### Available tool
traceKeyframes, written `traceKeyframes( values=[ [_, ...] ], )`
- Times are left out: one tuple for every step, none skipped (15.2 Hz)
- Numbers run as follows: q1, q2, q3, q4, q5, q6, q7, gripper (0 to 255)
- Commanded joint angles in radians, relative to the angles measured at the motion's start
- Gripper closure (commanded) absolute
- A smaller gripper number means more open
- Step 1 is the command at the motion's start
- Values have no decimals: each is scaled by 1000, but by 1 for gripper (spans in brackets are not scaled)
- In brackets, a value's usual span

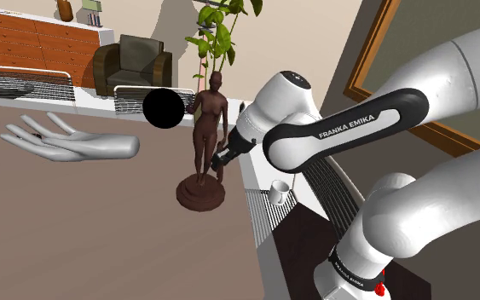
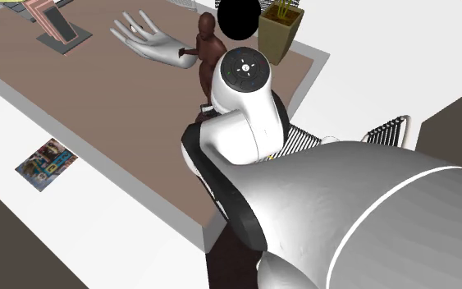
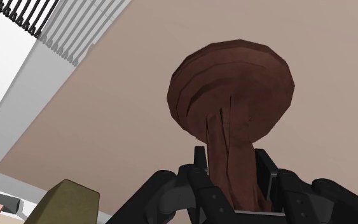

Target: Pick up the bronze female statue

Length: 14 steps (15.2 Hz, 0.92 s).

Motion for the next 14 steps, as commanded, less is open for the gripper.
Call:
traceKeyframes(
  values=[
    [0,1,0,-1,0,1,0,255],
    [0,0,0,-1,0,1,0,255],
    [0,0,0,-1,0,1,0,255],
    [0,0,0,-1,0,0,0,255],
    [0,0,0,-1,0,0,0,255],
    [0,1,0,-1,0,1,0,255],
    [0,0,0,-2,0,2,0,255],
    [2,-12,-4,5,1,-17,-2,255],
    [4,-22,-7,12,1,-35,-4,255],
    [5,-33,-11,19,1,-53,-5,255],
    [6,-43,-14,27,2,-71,-7,255],
    [7,-53,-17,35,1,-89,-9,255],
    [8,-62,-20,43,1,-106,-10,255],
    [9,-71,-24,52,1,-124,-11,255]
  ],
)
